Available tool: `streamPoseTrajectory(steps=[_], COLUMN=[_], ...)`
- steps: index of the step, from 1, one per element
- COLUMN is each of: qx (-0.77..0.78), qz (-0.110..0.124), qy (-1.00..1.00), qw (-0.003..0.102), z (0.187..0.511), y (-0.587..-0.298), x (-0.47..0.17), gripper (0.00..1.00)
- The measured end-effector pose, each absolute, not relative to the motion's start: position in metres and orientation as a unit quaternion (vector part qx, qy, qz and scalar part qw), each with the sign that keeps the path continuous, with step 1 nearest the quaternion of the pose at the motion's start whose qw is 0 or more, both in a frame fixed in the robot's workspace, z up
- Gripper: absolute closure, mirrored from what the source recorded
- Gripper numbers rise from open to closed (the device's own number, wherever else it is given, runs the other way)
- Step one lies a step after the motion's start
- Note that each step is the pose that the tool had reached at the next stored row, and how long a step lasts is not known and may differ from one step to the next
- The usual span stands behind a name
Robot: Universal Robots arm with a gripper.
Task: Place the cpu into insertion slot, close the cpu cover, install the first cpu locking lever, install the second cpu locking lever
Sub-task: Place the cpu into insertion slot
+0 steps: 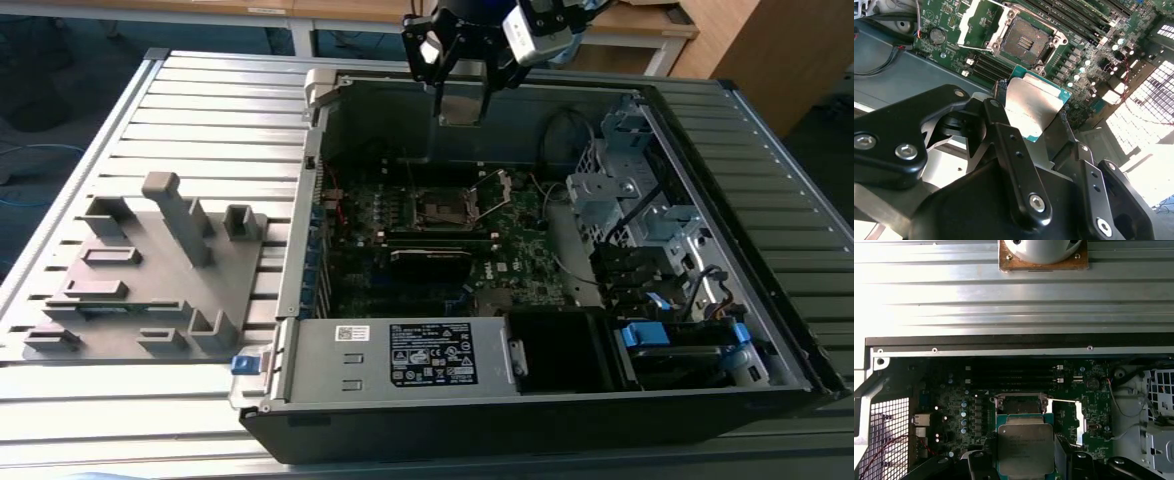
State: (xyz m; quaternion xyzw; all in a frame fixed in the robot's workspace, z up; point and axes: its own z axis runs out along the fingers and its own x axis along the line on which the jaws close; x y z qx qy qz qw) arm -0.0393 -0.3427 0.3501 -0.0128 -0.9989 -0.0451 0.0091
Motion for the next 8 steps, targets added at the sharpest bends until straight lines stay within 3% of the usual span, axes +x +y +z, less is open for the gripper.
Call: streamPoseTrajectory(steps=[8], qx=[-0.013], qz=[-0.045], qy=[-0.999], qw=[0.009], z=[0.3484], y=[-0.3427], x=[-0.0393], gripper=[0.46])
